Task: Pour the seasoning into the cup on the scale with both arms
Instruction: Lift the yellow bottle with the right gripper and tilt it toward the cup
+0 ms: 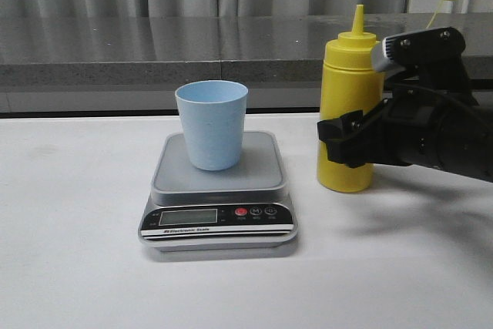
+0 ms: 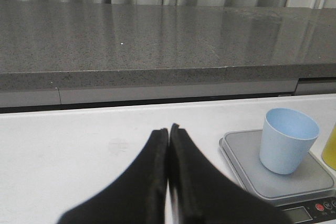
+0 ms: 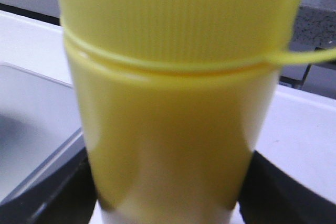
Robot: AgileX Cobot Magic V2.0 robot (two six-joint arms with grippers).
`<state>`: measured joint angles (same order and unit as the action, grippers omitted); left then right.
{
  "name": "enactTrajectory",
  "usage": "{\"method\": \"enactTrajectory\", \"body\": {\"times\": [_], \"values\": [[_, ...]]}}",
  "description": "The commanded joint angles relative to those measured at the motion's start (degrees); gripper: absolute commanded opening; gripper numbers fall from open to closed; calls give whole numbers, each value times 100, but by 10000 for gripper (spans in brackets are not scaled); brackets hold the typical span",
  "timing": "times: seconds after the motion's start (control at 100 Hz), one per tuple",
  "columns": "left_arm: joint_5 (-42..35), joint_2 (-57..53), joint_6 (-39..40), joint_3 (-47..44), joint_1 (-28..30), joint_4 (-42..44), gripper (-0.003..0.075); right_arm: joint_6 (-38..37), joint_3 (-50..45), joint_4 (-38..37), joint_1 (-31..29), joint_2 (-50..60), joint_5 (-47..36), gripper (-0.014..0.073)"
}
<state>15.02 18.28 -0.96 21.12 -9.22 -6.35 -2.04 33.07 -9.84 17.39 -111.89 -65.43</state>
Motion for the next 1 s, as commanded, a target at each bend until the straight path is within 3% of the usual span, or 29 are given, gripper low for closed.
{"method": "enactTrajectory", "body": {"times": [0.0,0.25,0.43,0.69,0.99], "values": [[-437,37,25,159,6,-24,-20,64,104,-26,-12,389,-935,288],[-437,37,25,159,6,-24,-20,1103,104,-168,-12,1186,-317,288],[-437,37,25,159,6,-24,-20,2060,182,-168,-12,1715,1070,288],[-437,37,25,159,6,-24,-20,2851,906,-295,-12,1965,3174,288],[-437,37,25,159,6,-24,-20,3924,1799,-432,136,1965,4780,288]]}}
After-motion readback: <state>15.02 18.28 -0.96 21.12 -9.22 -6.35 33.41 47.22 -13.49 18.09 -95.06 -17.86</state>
